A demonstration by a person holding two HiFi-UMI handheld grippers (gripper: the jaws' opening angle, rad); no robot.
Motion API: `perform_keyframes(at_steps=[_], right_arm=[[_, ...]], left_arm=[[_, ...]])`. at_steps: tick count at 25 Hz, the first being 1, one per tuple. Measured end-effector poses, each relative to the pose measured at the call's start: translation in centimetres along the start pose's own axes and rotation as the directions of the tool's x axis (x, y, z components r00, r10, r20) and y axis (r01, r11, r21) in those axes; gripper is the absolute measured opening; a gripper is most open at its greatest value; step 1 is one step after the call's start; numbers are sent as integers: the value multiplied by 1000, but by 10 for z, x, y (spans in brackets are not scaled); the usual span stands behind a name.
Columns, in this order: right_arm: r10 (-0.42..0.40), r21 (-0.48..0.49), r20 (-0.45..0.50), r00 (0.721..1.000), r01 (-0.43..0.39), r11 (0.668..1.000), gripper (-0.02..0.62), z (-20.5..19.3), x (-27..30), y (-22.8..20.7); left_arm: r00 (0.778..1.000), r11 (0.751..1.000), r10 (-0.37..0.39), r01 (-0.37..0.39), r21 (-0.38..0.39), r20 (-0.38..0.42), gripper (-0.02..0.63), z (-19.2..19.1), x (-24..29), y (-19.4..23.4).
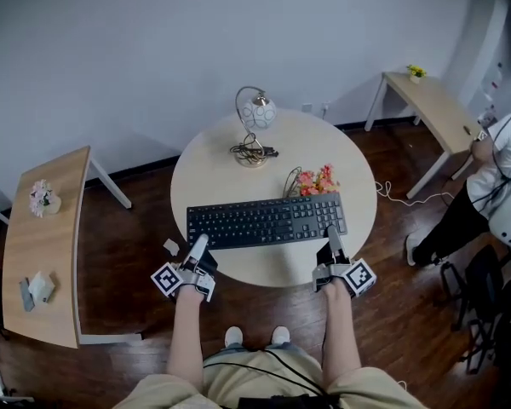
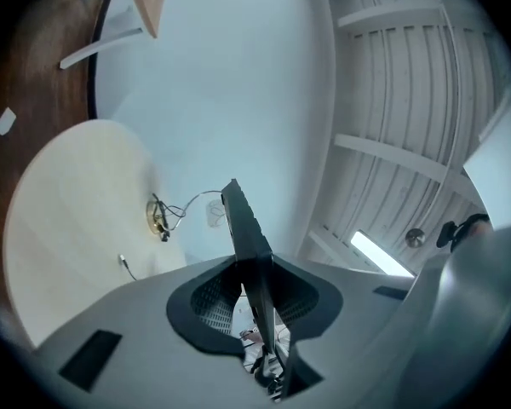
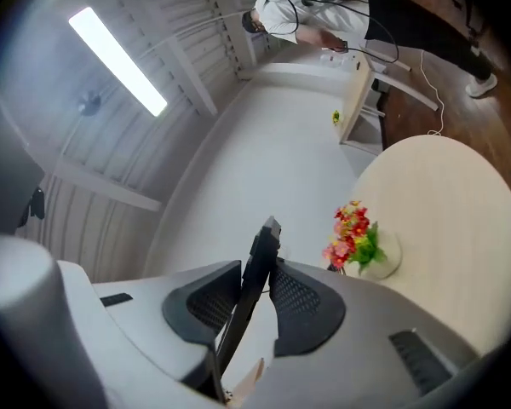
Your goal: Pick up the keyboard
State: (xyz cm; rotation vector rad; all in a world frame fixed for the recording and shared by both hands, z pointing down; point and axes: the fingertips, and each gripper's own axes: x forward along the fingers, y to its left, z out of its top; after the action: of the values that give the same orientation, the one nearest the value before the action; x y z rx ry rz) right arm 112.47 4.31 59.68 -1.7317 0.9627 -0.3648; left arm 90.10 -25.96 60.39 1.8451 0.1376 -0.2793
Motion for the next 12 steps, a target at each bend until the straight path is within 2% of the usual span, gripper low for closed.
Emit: perform_keyframes(at_steps=[3,7,12], right_arm=[[60,22,28,998,-61,998,120,13,16,35],[140,-8,18,990,-140,990,118,26,27,72],[202,-3,36,979,-202,979,118,21,38,93]], left_arm=[[999,999,-47,47,12,21,74,13,13,-26],[993,991,-117,115,65,23,74,26,24,-63],[985,980,-172,169,105,21,74,47,29,-87]])
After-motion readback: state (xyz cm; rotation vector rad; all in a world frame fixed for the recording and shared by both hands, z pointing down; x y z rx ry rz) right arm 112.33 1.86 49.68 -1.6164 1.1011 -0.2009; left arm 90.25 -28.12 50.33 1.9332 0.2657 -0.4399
